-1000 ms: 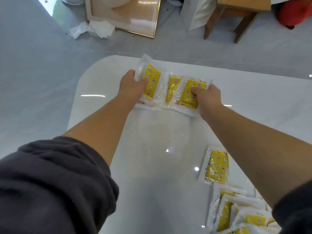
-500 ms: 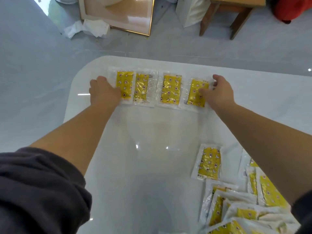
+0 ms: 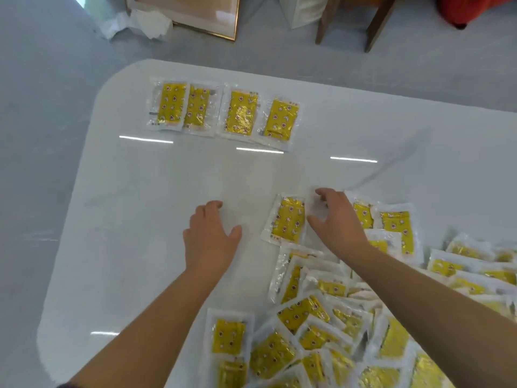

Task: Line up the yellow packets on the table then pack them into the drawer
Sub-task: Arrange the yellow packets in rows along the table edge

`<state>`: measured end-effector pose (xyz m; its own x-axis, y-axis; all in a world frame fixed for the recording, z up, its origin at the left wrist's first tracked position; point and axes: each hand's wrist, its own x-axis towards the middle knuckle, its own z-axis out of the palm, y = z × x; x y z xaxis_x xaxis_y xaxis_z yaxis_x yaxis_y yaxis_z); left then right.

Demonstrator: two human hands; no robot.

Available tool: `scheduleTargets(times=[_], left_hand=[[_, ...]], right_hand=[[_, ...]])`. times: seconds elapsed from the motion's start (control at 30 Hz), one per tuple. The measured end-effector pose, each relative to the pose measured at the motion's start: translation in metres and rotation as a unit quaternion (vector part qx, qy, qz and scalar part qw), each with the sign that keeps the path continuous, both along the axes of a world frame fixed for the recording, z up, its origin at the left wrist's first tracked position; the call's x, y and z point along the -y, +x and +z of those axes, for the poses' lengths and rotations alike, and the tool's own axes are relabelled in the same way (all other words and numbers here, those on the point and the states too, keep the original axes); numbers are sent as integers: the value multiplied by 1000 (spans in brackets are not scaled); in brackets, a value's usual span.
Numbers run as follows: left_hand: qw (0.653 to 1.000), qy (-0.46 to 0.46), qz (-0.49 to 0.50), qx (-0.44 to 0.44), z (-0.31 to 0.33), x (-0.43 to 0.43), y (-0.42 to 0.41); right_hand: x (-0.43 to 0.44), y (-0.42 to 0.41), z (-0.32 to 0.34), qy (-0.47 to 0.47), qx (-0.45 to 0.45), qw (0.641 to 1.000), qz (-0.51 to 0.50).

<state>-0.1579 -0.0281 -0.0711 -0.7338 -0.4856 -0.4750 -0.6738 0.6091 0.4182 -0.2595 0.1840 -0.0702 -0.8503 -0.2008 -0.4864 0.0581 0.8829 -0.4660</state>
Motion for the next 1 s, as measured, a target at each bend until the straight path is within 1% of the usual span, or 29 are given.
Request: scheduleTargets(times=[0.07, 0.13, 0.27, 0.37, 0.4, 0.47, 0.53, 0.6, 0.67, 0.73, 0.8, 0.9, 1.0], left_hand=[[1000, 11, -2, 6, -2, -30, 7], [1000, 1, -10, 3, -3, -57, 3], [998, -55, -19, 18, -11, -100, -27], [992, -114, -27, 45, -17, -120, -49], [991, -120, -18, 53, -20, -122, -53], [994, -87, 24, 63, -25, -123, -59], [995, -25, 67, 67, -29, -118, -60], [995, 29, 69, 63, -30, -109, -58], [994, 78, 76, 32, -28, -98, -51], [986, 122, 113, -8, -25, -85, -41], [976, 152, 152, -30, -18, -71, -29], [964, 179, 189, -51, -9, -48, -9], [951, 229, 203, -44, -1, -30, 11]], right_hand=[[-14, 10, 1, 1, 15, 1000, -11], [-27, 19, 2, -3, 47, 999, 1], [-49, 31, 0, 15, 118, 991, 65], [-53, 36, -7, 32, 132, 985, 110], [-51, 36, -9, 35, 133, 983, 121], [-46, 38, -13, 59, 140, 977, 152], [-40, 40, -15, 97, 132, 966, 201], [-37, 41, -17, 101, 112, 961, 231], [-37, 38, -16, 70, 123, 965, 219], [-38, 36, -14, 18, 155, 968, 196], [-41, 34, -9, -45, 183, 967, 169], [-48, 34, -2, -105, 207, 962, 146], [-49, 28, 6, -143, 189, 965, 109]])
